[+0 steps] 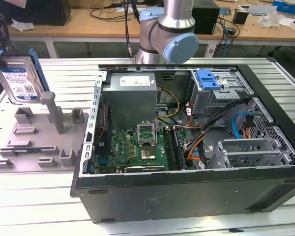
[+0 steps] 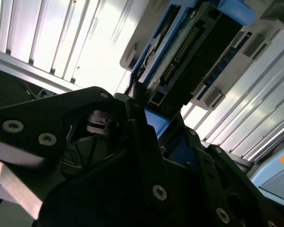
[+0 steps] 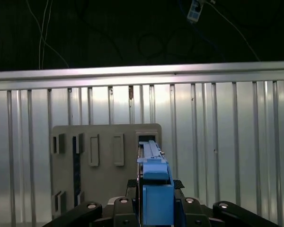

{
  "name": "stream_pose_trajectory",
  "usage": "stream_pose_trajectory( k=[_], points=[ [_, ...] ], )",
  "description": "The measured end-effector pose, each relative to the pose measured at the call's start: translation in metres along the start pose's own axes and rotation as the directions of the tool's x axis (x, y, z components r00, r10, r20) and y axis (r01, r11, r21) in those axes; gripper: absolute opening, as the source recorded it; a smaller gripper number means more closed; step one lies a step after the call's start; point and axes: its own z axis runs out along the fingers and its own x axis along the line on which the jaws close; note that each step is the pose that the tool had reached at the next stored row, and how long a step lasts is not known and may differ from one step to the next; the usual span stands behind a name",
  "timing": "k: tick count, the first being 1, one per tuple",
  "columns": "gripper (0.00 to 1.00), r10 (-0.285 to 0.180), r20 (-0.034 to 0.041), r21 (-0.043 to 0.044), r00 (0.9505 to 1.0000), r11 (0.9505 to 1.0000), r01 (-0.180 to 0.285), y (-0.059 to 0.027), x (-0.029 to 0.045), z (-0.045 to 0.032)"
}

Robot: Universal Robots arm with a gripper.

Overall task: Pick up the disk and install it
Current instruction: 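Pick up the disk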

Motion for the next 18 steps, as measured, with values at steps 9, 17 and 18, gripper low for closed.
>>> stream_pose_trajectory(
  k=[9,17,18],
  points=[
    [0.36,0.000,0.0000,-0.0001,1.0000,1.0000,0.000,0.0005,0.0009,-0.0359],
    [0.36,0.000,0.0000,-0.0001,1.0000,1.0000,0.000,0.0001,0.0015,-0.0666],
    [0.36,0.000,0.0000,-0.0001,1.0000,1.0000,0.000,-0.0001,0.0016,-0.0725]
  ],
)
